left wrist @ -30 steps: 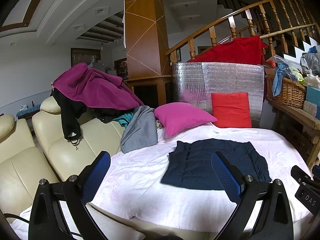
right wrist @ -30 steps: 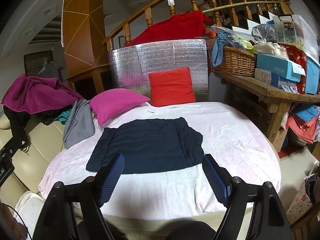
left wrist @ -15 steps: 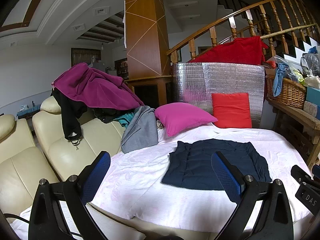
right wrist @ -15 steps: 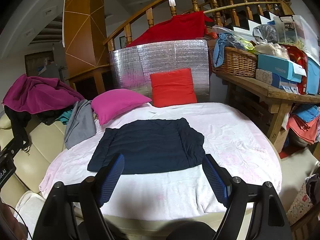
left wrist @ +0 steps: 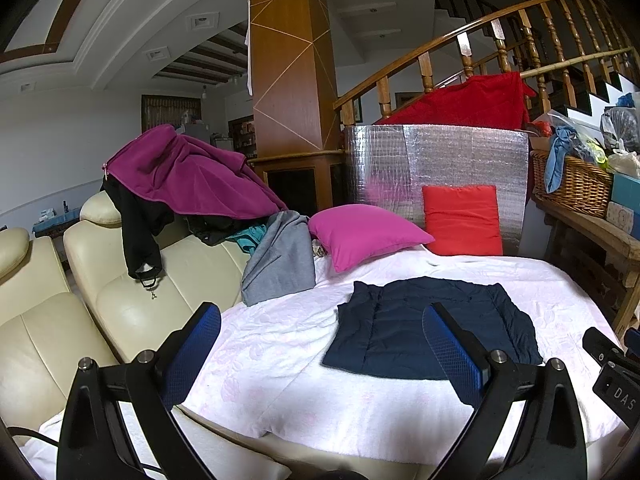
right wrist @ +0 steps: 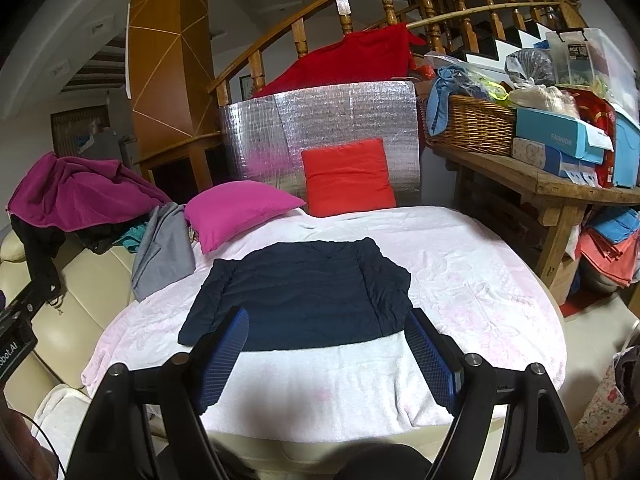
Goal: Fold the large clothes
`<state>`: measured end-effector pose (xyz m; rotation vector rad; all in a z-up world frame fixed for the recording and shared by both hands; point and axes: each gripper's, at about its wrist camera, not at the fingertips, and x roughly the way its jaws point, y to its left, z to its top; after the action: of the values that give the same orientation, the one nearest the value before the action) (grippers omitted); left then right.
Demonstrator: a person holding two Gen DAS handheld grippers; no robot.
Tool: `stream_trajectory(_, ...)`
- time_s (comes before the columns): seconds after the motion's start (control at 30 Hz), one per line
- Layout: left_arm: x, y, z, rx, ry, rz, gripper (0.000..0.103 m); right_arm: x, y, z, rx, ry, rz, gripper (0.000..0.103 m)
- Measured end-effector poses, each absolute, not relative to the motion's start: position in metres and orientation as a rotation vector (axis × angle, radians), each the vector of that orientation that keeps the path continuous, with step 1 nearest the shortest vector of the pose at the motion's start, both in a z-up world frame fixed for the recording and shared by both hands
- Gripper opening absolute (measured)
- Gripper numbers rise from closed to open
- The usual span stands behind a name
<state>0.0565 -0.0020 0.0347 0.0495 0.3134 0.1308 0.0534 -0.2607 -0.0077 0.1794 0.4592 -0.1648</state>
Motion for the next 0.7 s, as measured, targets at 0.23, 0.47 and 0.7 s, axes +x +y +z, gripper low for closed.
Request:
stream_trajectory(0.23, 0.0571, -0.0022, 0.0351, 0.047, 0.310, 0.128, 0.101, 0.0537, -0.2612, -0.0068, 0.179, 0.455, -0.166, 0.083)
stream_trajectory(0.47, 0.0585, -0.0034, 0.0369, 0.049, 0.310, 0.129, 0.101, 0.0552, -0.2610, -0.0058, 0.177, 0.454, -0.164, 0.083)
stream_trajectory(0.7, 0.0624, -0.0065, 0.0404, 0.048, 0.314, 0.116, 0.101, 0.0553, -0.2607, -0.0052, 0.170, 0.458, -0.171, 0.083)
